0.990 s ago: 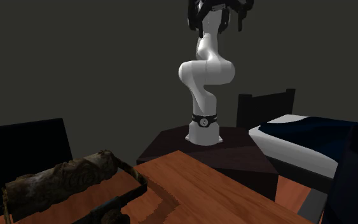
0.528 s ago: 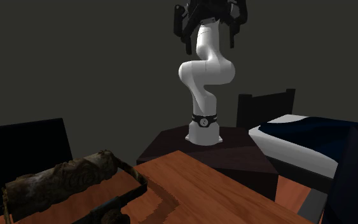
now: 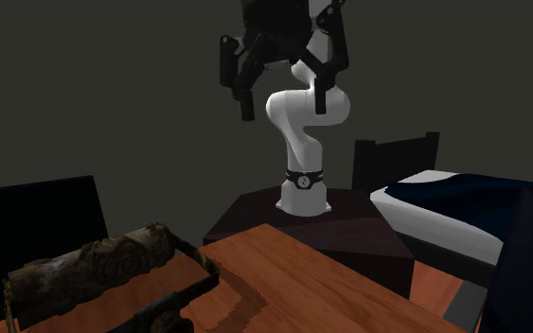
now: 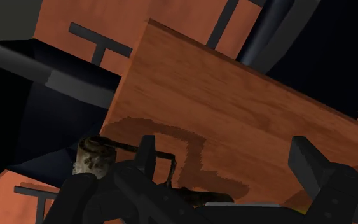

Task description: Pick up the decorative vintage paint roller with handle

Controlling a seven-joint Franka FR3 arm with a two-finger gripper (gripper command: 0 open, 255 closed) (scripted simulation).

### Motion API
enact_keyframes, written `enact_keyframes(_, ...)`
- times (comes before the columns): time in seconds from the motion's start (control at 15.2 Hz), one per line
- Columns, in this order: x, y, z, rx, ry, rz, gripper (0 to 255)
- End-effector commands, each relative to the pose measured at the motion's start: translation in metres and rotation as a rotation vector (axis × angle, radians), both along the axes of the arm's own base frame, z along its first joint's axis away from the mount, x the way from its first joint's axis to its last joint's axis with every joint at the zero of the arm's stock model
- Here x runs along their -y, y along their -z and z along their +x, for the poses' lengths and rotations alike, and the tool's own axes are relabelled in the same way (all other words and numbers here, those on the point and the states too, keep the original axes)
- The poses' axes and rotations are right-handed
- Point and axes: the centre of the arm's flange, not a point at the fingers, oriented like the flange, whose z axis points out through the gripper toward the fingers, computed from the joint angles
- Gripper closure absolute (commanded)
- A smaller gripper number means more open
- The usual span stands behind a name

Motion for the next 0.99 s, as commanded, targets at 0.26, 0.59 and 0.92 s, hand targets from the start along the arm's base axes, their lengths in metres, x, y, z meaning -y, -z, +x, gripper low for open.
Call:
enact_keyframes(0.26, 0.027, 0.048, 0.057, -0.018, 0.051, 0.000, 0)
enact_keyframes(0.59, 0.053, 0.089, 0.104, -0.034, 0.093, -0.001, 0)
enact_keyframes(0.92, 0.070, 0.120, 0.133, -0.044, 0.120, -0.001, 0)
